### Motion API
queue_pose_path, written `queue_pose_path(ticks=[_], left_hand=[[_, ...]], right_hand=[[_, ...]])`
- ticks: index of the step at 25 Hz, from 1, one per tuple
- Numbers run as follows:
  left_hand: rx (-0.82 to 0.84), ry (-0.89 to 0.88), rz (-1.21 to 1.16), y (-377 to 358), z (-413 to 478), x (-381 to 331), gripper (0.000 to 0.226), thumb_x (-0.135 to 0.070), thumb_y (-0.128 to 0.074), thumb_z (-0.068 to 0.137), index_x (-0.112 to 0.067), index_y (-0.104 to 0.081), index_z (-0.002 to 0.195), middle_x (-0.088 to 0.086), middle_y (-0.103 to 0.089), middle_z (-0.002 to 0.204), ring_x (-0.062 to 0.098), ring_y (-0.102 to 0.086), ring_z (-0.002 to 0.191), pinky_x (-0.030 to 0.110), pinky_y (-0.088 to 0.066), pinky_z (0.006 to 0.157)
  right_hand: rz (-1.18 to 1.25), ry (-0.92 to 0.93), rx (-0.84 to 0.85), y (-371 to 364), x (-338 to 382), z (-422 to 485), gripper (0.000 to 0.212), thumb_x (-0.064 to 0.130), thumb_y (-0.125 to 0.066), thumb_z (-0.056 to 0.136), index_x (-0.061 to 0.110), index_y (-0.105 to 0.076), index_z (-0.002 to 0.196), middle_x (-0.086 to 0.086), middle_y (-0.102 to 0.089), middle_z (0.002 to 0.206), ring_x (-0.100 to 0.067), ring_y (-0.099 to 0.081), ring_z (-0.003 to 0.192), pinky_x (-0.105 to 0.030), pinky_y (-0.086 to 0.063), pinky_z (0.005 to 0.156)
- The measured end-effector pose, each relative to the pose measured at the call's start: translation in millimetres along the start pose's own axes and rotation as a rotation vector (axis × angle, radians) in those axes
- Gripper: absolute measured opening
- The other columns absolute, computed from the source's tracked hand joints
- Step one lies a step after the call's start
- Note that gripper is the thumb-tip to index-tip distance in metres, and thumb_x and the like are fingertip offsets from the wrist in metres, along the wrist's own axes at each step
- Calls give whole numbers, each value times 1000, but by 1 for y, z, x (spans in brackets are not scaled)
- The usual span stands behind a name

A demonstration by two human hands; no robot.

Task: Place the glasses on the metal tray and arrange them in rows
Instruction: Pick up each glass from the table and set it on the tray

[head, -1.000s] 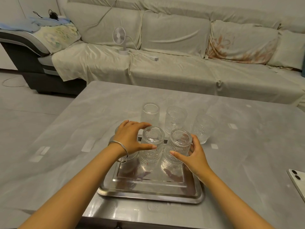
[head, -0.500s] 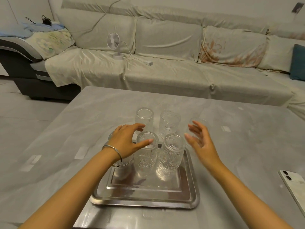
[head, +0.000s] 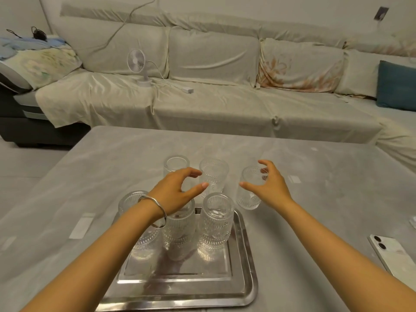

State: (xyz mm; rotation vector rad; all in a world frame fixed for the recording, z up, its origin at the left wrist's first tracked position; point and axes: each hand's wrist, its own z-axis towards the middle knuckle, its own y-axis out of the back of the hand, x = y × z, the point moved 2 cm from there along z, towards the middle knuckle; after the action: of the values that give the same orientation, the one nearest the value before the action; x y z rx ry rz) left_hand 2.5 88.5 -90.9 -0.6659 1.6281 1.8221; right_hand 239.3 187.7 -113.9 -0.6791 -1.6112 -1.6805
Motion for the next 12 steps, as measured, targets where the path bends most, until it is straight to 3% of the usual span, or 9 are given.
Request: queue_pose_path(ticks=[5, 8, 9, 12], left_hand=[[-25, -33, -52, 6, -9, -14, 49, -54, -45, 80, -29, -52, 121, -6, -55, 129, 3, -45, 113, 22, -34, 95], [-50, -32, -176, 13, -15, -37, 60, -59, -38, 78, -24, -51, 125, -5, -55, 129, 10, -48, 120, 26, -37, 99], [-55, -30, -239, 16, -19, -47, 65, -61, -36, 76, -23, -51, 126, -5, -57, 127, 9, -50, 118, 27, -39, 101], [-102, -13, -546, 27, -42, -64, 58, -66, -41, 67, -29, -57, 110, -8, -63, 112, 7, -60, 105, 28, -45, 97]], right_hand=[[301, 34, -169, 35, 25, -27, 77, 37, -81, 68, 25, -46, 135, 0, -53, 120, -16, -59, 104, -27, -47, 81], [580, 112, -133, 49, 68, -56, 72, 50, -75, 62, 33, -53, 128, 9, -57, 116, 2, -65, 93, -17, -50, 73], [688, 129, -81, 48, 82, -66, 70, 54, -73, 59, 35, -56, 124, 8, -60, 119, 3, -66, 96, -20, -52, 75], [944, 121, 120, 34, 115, -95, 71, 47, -72, 67, 22, -54, 131, -7, -62, 129, -19, -63, 114, -42, -52, 93]])
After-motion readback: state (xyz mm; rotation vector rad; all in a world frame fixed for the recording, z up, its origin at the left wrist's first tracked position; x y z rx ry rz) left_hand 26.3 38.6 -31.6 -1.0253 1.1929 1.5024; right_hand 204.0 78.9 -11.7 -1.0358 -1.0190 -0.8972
